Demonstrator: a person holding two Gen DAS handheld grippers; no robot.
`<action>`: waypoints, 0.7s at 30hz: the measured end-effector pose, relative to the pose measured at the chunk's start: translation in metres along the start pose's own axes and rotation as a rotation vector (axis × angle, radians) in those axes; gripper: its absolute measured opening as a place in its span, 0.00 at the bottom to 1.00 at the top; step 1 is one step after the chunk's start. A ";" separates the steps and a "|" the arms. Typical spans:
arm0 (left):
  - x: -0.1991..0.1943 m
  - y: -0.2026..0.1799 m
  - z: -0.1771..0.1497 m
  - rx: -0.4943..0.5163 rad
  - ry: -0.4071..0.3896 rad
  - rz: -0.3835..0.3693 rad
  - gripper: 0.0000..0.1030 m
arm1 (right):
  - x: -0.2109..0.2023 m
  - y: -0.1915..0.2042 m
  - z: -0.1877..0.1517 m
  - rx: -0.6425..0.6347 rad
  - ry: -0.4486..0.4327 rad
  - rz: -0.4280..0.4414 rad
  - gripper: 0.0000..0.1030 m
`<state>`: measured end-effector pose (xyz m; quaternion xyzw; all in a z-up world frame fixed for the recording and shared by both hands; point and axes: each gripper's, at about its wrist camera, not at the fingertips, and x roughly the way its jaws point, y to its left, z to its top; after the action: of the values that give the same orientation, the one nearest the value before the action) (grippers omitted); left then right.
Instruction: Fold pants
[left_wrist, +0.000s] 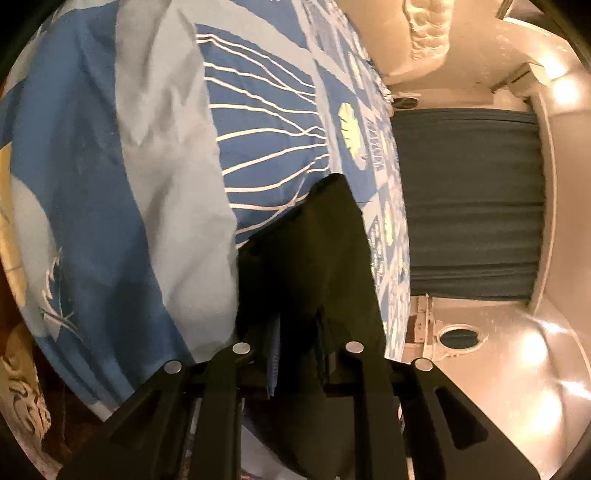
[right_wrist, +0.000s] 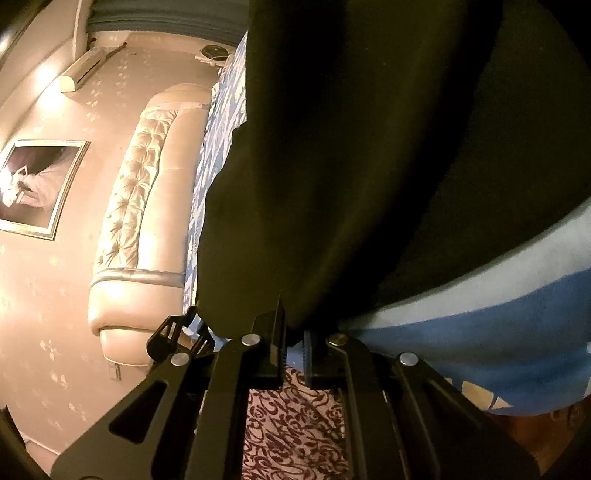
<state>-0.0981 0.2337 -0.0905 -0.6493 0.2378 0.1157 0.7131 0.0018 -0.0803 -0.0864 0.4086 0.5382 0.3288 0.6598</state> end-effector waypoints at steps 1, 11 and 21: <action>-0.001 0.000 0.002 -0.004 0.000 -0.015 0.22 | -0.001 -0.001 0.000 0.012 0.000 0.013 0.10; -0.056 -0.004 0.004 0.120 -0.064 0.083 0.66 | -0.093 -0.005 0.030 -0.010 -0.152 -0.040 0.44; -0.009 -0.101 -0.040 0.496 -0.075 0.215 0.83 | -0.238 -0.081 0.215 0.112 -0.601 -0.240 0.50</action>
<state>-0.0655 0.1827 0.0000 -0.4210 0.2998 0.1531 0.8423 0.1636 -0.3642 -0.0347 0.4567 0.3813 0.0832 0.7995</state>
